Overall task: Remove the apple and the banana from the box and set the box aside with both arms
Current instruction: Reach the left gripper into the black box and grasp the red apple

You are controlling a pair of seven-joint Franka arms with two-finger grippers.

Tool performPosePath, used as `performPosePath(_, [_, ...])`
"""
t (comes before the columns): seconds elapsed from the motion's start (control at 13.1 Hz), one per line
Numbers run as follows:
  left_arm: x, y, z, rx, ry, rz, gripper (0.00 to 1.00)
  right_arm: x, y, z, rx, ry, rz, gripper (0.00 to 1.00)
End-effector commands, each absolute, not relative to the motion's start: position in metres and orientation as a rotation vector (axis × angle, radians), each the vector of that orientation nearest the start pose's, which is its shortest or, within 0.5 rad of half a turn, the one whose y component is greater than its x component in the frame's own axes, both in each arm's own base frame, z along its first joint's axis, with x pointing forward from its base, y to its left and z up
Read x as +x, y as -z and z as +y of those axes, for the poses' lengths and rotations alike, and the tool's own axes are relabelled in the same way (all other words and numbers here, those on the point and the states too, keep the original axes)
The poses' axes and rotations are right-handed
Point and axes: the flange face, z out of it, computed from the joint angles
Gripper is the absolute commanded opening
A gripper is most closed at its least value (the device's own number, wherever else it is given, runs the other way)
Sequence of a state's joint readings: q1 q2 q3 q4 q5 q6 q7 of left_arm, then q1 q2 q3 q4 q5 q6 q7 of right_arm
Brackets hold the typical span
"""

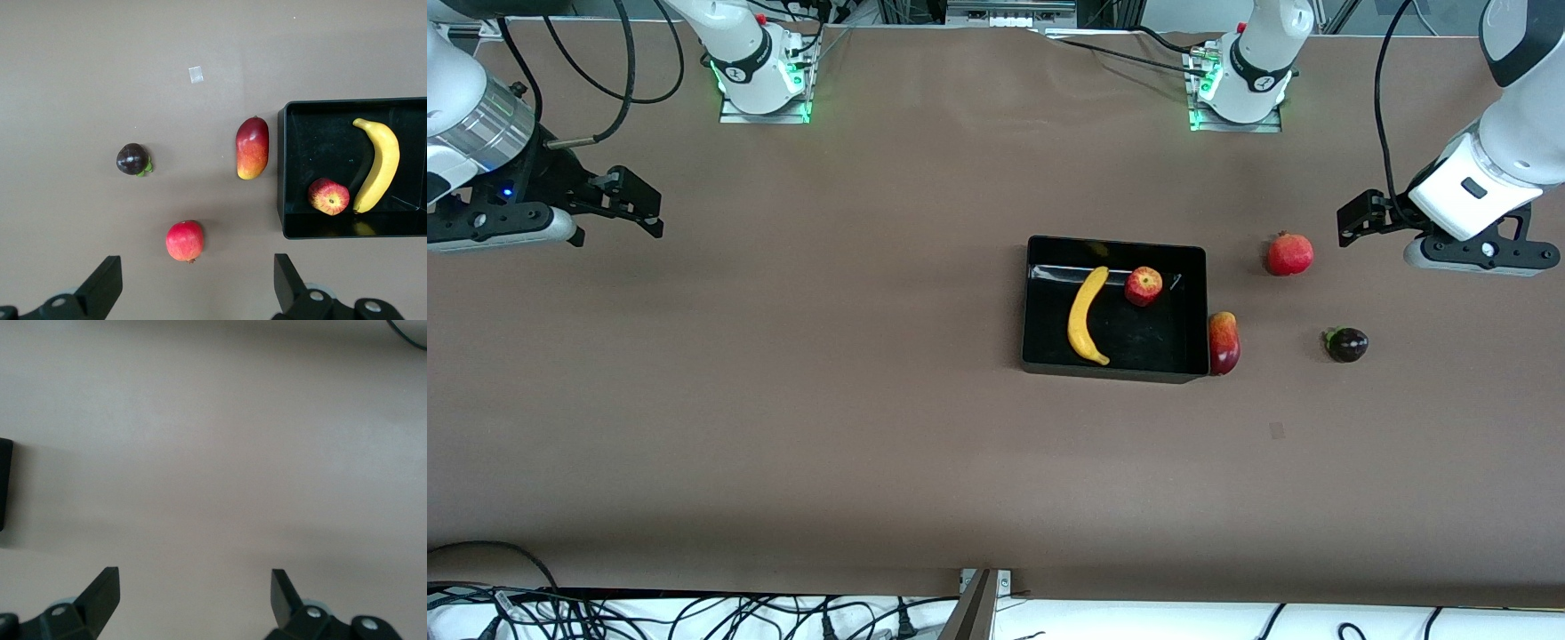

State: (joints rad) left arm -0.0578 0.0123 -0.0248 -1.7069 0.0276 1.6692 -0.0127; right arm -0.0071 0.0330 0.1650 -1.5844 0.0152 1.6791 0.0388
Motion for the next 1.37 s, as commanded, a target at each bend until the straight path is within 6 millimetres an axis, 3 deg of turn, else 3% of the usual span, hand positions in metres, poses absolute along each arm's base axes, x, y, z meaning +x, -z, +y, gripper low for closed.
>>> performPosePath(0.0, [0.564,-0.569,-0.043,-3.114,-0.08,0.102,1.0,0.565,-0.613,0.091,-3.113,0.086,-0.178,1.0])
performPosePath(0.38, [0.562,-0.563,-0.052,-3.104,-0.214,0.123,1.0,0.566,-0.612,0.087,-3.114,0.081,-0.168,1.0])
performPosePath(0.46, [0.554,-0.554,-0.07,-3.09,-0.301,0.155,1.0,0.566,-0.611,0.087,-3.114,0.079,-0.168,1.0])
performPosePath(0.76, [0.568,-0.471,-0.132,-3.043,-0.509,0.131,1.0,0.566,-0.611,0.087,-3.114,0.079,-0.168,1.0])
performPosePath(0.99, [0.573,-0.415,-0.186,-3.039,-0.466,0.02,1.0,0.566,-0.611,0.087,-3.114,0.079,-0.168,1.0])
performPosePath(1.14, [0.565,-0.373,-0.209,-3.039,-0.424,-0.057,1.0,0.566,-0.611,0.087,-3.114,0.079,-0.171,1.0])
performPosePath(1.29, [0.542,-0.34,-0.232,-3.043,-0.362,-0.111,1.0,0.566,-0.611,0.087,-3.114,0.079,-0.171,1.0])
